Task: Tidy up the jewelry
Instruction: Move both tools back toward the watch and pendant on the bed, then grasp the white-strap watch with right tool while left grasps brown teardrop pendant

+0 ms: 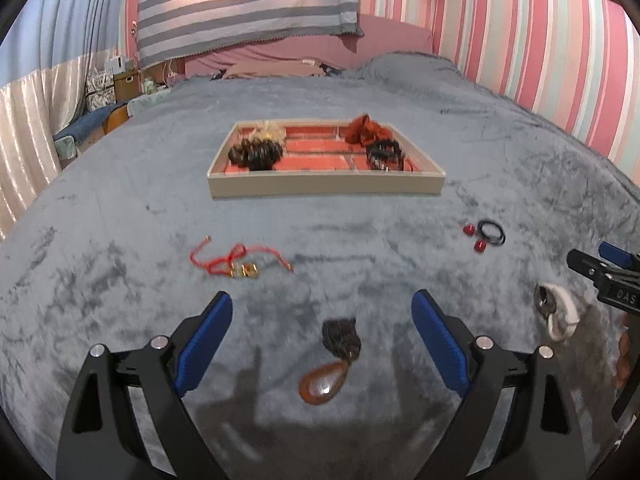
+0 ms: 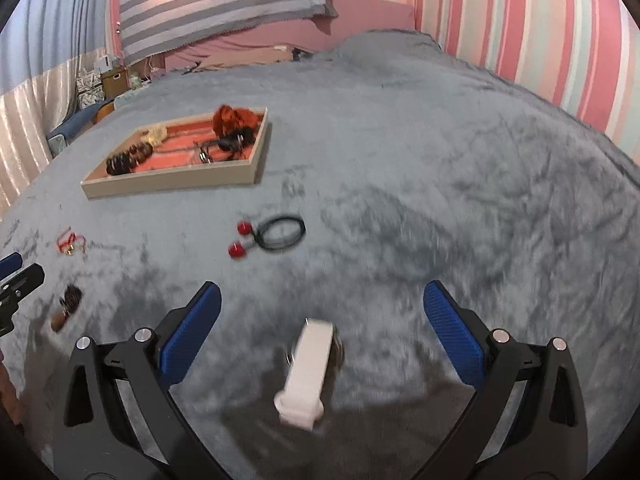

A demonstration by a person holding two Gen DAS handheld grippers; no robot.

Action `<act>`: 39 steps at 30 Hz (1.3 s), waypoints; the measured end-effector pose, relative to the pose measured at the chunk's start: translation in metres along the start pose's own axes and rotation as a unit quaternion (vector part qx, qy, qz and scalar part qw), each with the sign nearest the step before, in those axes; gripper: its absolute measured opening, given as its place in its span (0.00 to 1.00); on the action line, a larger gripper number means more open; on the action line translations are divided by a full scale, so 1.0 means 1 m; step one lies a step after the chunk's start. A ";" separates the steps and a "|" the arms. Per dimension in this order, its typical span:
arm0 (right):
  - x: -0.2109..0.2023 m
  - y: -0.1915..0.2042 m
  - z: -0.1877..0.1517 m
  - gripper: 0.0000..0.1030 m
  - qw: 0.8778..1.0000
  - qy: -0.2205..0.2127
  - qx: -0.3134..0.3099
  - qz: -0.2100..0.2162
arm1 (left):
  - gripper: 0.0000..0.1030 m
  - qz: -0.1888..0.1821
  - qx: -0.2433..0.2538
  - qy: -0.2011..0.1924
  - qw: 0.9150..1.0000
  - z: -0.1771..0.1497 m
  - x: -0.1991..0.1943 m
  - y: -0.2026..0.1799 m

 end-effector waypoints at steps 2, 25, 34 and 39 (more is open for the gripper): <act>0.004 -0.002 -0.012 0.96 1.000 0.009 -0.001 -0.004 | 0.87 0.000 0.000 0.010 1.000 -0.006 0.007 -0.001; 0.044 -0.006 -0.055 0.57 0.997 0.082 0.011 -0.008 | 0.73 -0.041 0.003 0.042 0.998 -0.022 0.043 -0.004; 0.052 0.000 -0.051 0.45 0.997 0.082 0.009 -0.003 | 0.52 -0.051 -0.001 0.060 0.997 -0.025 0.053 -0.004; 0.052 0.000 -0.050 0.43 0.997 0.079 0.009 -0.002 | 0.38 -0.043 0.006 0.055 0.998 -0.025 0.052 -0.005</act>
Point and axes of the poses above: each gripper's, at about its wrist camera, not at the fingertips, and x roughly the way its jaws point, y to its left, z to its top, the point moved 5 cm from there along x, roughly the way its jaws point, and after that the axes turned 7 degrees about x, right-handed, at the moved point
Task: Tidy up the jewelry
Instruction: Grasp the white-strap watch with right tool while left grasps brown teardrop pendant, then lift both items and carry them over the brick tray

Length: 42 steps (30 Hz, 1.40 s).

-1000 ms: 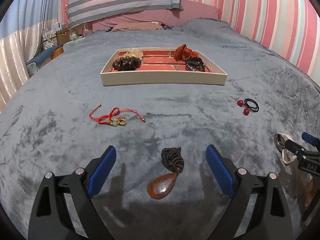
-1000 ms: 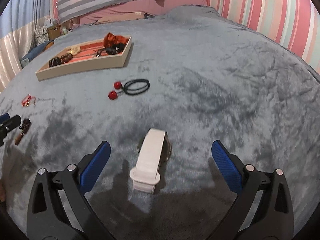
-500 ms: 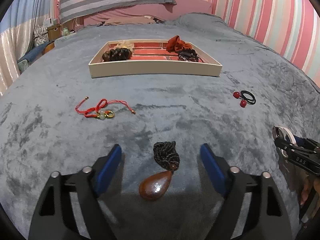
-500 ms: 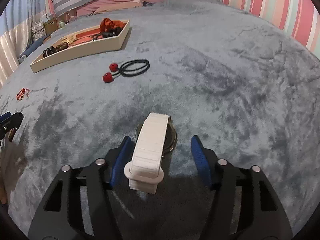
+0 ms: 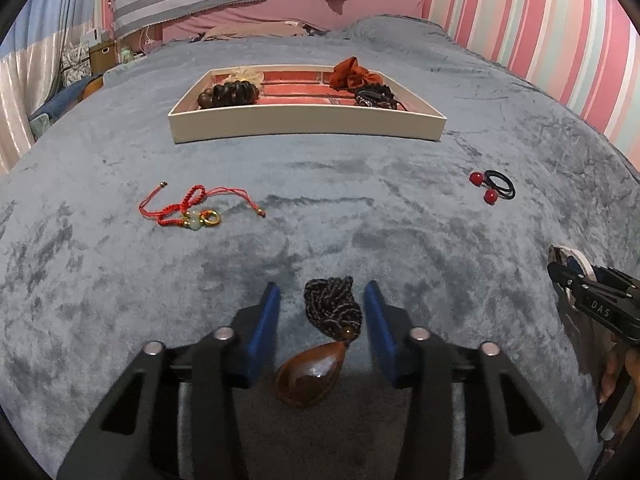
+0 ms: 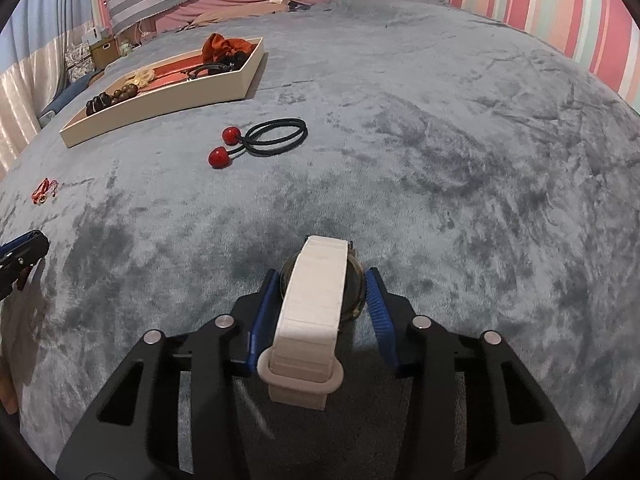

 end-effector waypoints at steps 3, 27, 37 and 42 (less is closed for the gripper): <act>0.000 0.000 0.000 0.43 1.000 0.000 0.001 0.002 | 0.32 0.000 -0.002 -0.003 1.000 0.000 -0.001 0.001; -0.016 0.005 0.010 0.43 1.000 -0.023 -0.004 0.011 | 0.24 0.012 -0.009 -0.032 0.999 0.006 -0.021 0.005; -0.023 0.014 0.020 0.43 0.999 -0.029 -0.011 0.017 | 0.24 0.011 -0.003 -0.050 0.999 0.016 -0.033 0.003; -0.024 0.016 0.023 0.43 0.999 -0.032 -0.010 0.021 | 0.24 0.011 -0.005 -0.056 0.998 0.021 -0.038 0.005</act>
Point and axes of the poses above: each gripper's, at about its wrist camera, not at the fingertips, and x roughly the way its jaws point, y to its left, z to its top, the point moved 5 cm from there along x, roughly the way its jaws point, and after that the axes turned 7 degrees about x, right-handed, at the moved point
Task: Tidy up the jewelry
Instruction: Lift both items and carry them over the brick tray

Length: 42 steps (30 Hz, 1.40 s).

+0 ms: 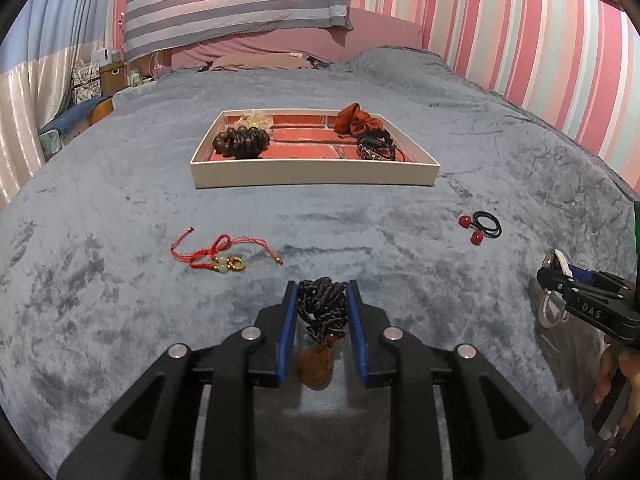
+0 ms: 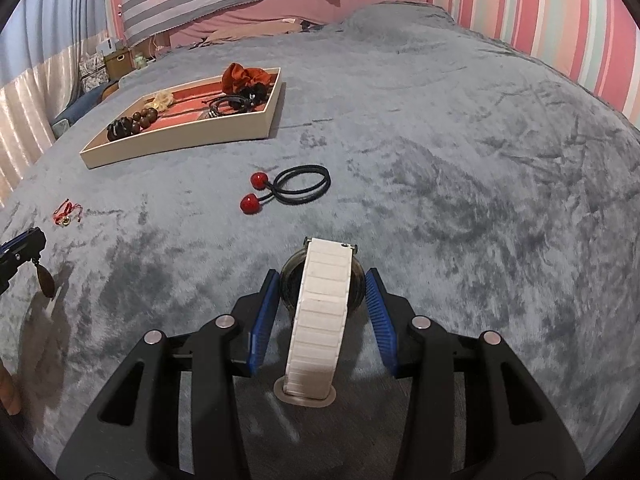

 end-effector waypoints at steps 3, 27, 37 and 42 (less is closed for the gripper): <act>0.000 0.000 0.001 0.43 1.000 -0.002 0.004 0.002 | 0.24 -0.001 -0.002 -0.001 1.000 0.001 -0.001 0.001; -0.020 0.009 0.014 0.43 1.000 -0.021 0.008 0.022 | 0.24 -0.005 -0.008 -0.019 1.000 0.011 -0.015 0.005; -0.019 0.026 0.030 0.43 0.999 -0.027 -0.008 0.028 | 0.24 -0.004 -0.015 -0.029 0.999 0.030 -0.014 0.015; -0.018 0.042 0.047 0.43 0.999 -0.032 -0.021 0.034 | 0.24 0.001 -0.013 -0.037 0.999 0.049 -0.011 0.023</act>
Point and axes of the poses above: each gripper's, at about its wrist camera, not at the fingertips, and x roughly the way its jaws point, y to its left, z to its top, the point moved 5 cm from there along x, roughly the way its jaws point, and after that the axes turned 7 degrees about x, right-handed, at the moved point
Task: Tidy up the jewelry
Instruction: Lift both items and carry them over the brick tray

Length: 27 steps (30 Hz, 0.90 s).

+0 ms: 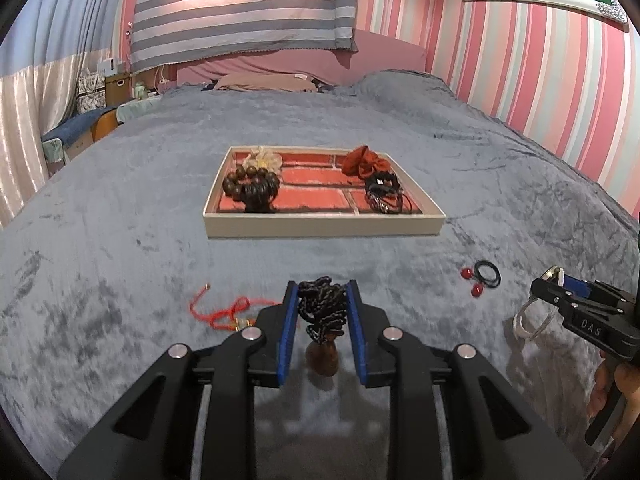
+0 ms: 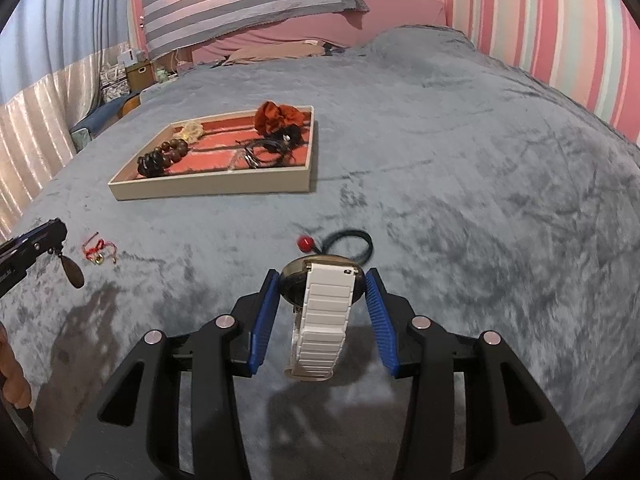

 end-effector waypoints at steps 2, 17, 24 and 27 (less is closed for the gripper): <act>0.002 0.007 0.010 0.43 1.000 -0.004 -0.004 0.004 | 0.24 0.001 -0.003 -0.003 1.000 0.010 0.004 0.005; 0.051 0.063 0.108 0.43 0.999 -0.019 -0.029 0.022 | 0.24 0.016 -0.013 0.000 1.000 0.079 0.058 0.054; 0.097 0.074 0.137 0.43 0.999 -0.003 -0.024 0.026 | 0.24 0.021 -0.016 0.015 1.000 0.107 0.103 0.076; 0.119 0.076 0.144 0.43 0.999 0.006 -0.024 0.023 | 0.24 0.023 -0.014 0.031 0.999 0.109 0.125 0.083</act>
Point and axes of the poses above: each gripper's, at about its wrist camera, not at the fingertips, and x roughly the way its jaws point, y to its left, z to its top, the point moved 5 cm from there along x, roughly the way its jaws point, and after that the axes turned 7 degrees about x, right-handed, at the moved point
